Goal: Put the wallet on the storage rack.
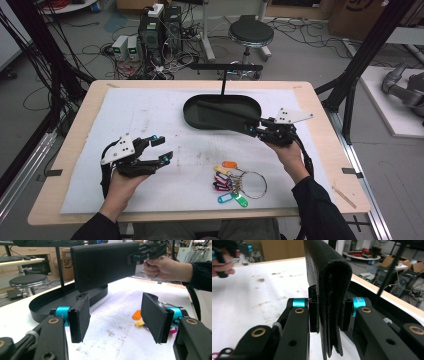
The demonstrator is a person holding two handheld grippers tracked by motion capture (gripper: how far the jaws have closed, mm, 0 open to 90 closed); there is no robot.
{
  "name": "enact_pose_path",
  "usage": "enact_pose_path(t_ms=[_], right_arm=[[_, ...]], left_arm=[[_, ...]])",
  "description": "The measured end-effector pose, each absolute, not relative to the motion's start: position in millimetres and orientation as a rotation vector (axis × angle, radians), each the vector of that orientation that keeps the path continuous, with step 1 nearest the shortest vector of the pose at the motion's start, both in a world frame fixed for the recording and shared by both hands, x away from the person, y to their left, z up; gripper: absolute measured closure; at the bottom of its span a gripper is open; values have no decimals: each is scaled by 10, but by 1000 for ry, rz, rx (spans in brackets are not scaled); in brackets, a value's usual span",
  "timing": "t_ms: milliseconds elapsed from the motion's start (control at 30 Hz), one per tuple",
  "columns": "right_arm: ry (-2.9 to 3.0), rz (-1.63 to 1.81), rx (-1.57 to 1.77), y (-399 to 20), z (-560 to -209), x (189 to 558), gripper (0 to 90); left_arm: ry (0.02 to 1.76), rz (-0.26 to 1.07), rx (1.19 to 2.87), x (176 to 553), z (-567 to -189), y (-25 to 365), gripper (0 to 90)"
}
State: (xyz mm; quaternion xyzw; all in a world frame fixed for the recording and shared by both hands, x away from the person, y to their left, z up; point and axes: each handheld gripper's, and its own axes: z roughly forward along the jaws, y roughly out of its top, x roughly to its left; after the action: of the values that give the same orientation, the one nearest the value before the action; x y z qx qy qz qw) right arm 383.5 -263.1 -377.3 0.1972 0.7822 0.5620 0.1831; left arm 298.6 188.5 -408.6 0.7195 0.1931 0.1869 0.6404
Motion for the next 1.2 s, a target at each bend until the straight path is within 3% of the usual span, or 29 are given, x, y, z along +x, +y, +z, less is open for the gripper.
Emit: enact_pose_path(t_ms=[700, 1200], right_arm=[[2149, 1544, 679, -2554, -3749, 4341, 762], [2170, 1500, 810, -2426, -4059, 4708, 761]], left_arm=[[426, 437, 1663, 2954, -4107, 1866, 402], [420, 433, 1670, 2943, -4125, 1845, 399]])
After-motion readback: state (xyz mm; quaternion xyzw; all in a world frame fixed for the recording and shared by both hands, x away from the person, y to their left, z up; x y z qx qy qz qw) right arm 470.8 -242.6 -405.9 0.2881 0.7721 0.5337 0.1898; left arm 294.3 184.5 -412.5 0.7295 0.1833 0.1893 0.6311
